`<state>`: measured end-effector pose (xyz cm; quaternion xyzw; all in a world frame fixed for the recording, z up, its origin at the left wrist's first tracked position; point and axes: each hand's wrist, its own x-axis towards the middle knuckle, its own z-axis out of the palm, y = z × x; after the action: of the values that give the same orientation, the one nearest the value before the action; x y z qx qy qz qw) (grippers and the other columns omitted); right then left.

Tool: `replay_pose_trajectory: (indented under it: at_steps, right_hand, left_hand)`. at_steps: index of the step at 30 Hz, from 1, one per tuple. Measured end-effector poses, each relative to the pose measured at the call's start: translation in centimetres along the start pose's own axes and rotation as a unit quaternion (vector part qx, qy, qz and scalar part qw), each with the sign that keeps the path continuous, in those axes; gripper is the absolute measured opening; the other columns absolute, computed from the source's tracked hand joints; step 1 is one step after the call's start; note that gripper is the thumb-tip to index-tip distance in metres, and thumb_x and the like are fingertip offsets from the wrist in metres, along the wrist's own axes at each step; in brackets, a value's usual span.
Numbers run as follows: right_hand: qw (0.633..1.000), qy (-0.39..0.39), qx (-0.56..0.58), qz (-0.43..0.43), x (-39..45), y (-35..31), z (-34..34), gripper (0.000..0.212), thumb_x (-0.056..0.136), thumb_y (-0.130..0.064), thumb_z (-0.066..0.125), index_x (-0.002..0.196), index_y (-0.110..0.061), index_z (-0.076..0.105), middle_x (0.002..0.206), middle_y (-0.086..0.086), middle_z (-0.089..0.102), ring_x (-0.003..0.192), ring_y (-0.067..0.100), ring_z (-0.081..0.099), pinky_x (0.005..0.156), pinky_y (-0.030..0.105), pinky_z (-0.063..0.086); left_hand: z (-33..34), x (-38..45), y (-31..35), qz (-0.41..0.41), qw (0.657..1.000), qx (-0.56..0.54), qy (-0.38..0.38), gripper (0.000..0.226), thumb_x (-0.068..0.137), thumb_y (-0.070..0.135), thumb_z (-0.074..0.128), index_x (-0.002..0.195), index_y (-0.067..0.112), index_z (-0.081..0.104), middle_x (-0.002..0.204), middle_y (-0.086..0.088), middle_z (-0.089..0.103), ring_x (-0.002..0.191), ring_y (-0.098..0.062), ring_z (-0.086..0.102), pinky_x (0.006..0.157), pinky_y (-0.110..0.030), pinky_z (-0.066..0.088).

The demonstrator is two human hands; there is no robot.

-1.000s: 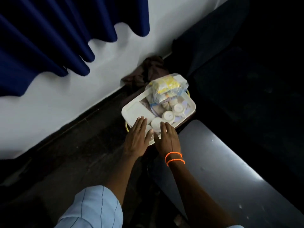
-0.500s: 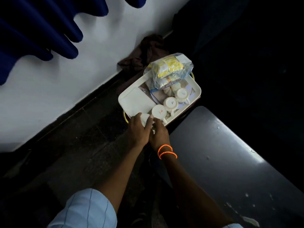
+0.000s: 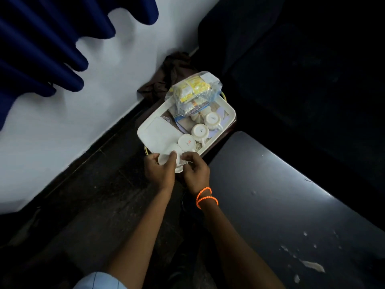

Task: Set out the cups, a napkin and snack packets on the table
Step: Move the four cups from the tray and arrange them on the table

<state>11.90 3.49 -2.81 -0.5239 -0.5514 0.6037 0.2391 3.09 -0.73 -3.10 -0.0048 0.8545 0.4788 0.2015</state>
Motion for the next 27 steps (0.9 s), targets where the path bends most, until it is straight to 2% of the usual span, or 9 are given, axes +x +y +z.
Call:
replay_pose_trajectory:
  at_steps: [2, 4, 6, 9, 11, 14, 17, 22, 27]
  right_hand:
    - [0.998, 0.047, 0.043, 0.028, 0.2, -0.2, -1.3, 0.022, 0.087, -0.005, 0.063, 0.106, -0.015, 0.069, 0.105, 0.002, 0.069, 0.095, 0.018, 0.067, 0.08, 0.026, 0.056]
    - [0.994, 0.063, 0.05, 0.074, 0.6, 0.4, -3.2, 0.026, 0.091, -0.022, 0.071, 0.116, -0.016, 0.065, 0.114, 0.0, 0.057, 0.096, 0.012, 0.064, 0.079, 0.023, 0.056]
    - [0.982, 0.022, 0.1, 0.161, 1.2, 1.7, -5.8, 0.038, 0.091, -0.032, 0.072, 0.124, -0.014, 0.063, 0.123, 0.003, 0.058, 0.103, 0.016, 0.066, 0.087, 0.029, 0.06]
    - [0.946, -0.06, 0.219, 0.232, 0.9, 4.3, -11.0, 0.026, 0.085, -0.037, 0.075, 0.102, -0.017, 0.075, 0.105, 0.009, 0.075, 0.1, 0.025, 0.072, 0.088, 0.044, 0.062]
    - [0.954, -0.051, 0.197, 0.221, 0.3, 6.3, -14.8, 0.028, 0.077, -0.039, 0.081, 0.099, -0.022, 0.077, 0.097, 0.004, 0.078, 0.097, 0.024, 0.073, 0.083, 0.039, 0.061]
    - [0.975, 0.011, 0.138, 0.173, -0.7, 9.3, -19.6, 0.052, 0.065, -0.033, 0.089, 0.113, -0.02, 0.073, 0.108, 0.003, 0.078, 0.099, 0.02, 0.074, 0.079, 0.03, 0.06]
    - [0.987, 0.085, 0.028, 0.132, -2.4, 12.5, -23.0, 0.066, 0.055, -0.03, 0.092, 0.115, -0.022, 0.065, 0.111, 0.0, 0.075, 0.101, 0.016, 0.071, 0.085, 0.03, 0.059]
    - [0.972, 0.197, -0.059, 0.114, -5.7, 16.7, -25.5, 0.067, 0.056, -0.028, 0.09, 0.102, -0.051, 0.048, 0.103, -0.029, 0.061, 0.094, -0.006, 0.062, 0.073, 0.009, 0.05]
    - [0.95, 0.266, -0.076, 0.144, -7.7, 19.6, -26.4, 0.069, 0.06, -0.022, 0.091, 0.104, -0.044, 0.043, 0.101, -0.027, 0.058, 0.094, -0.018, 0.056, 0.068, 0.001, 0.044]
  left_hand:
    - [0.1, -1.7, -0.5, -0.016, 0.996, -0.083, -0.043, 0.054, 0.065, 0.049, 0.082, 0.105, 0.019, 0.062, 0.107, -0.002, 0.074, 0.095, -0.019, 0.075, 0.072, -0.024, 0.061]
    - [0.8, -3.5, -1.1, -0.046, 0.98, -0.147, -0.124, 0.049, 0.071, 0.039, 0.083, 0.11, 0.019, 0.061, 0.112, -0.002, 0.073, 0.096, -0.016, 0.077, 0.078, -0.035, 0.064]
    - [2.1, -5.1, -1.6, -0.089, 0.955, -0.2, -0.202, 0.042, 0.08, 0.024, 0.08, 0.115, 0.014, 0.061, 0.119, -0.008, 0.071, 0.101, -0.018, 0.077, 0.081, -0.042, 0.064]
    - [4.8, -7.2, -2.2, -0.147, 0.915, -0.226, -0.299, 0.047, 0.082, 0.014, 0.073, 0.125, 0.003, 0.057, 0.126, -0.017, 0.07, 0.112, -0.028, 0.071, 0.092, -0.05, 0.062]
    - [6.6, -8.5, -2.8, -0.135, 0.903, -0.173, -0.37, 0.049, 0.08, 0.015, 0.068, 0.127, 0.005, 0.059, 0.126, -0.018, 0.07, 0.114, -0.029, 0.069, 0.096, -0.047, 0.058]
    - [9.3, -10.6, -4.2, -0.055, 0.879, -0.022, -0.472, 0.057, 0.074, 0.012, 0.067, 0.131, 0.017, 0.062, 0.128, -0.007, 0.072, 0.117, -0.019, 0.069, 0.095, -0.029, 0.058]
    - [12.2, -12.7, -5.9, 0.019, 0.823, 0.104, -0.558, 0.075, 0.073, -0.007, 0.071, 0.142, 0.019, 0.057, 0.137, -0.003, 0.068, 0.127, -0.018, 0.065, 0.106, -0.034, 0.055]
    - [17.0, -16.2, -7.3, 0.204, 0.729, 0.263, -0.599, 0.083, 0.071, -0.009, 0.073, 0.148, 0.016, 0.058, 0.147, -0.004, 0.065, 0.137, -0.017, 0.059, 0.117, -0.034, 0.046]
    - [19.9, -18.9, -9.3, 0.254, 0.673, 0.311, -0.622, 0.075, 0.079, -0.013, 0.071, 0.149, 0.01, 0.056, 0.152, -0.007, 0.06, 0.14, -0.018, 0.055, 0.117, -0.033, 0.044]
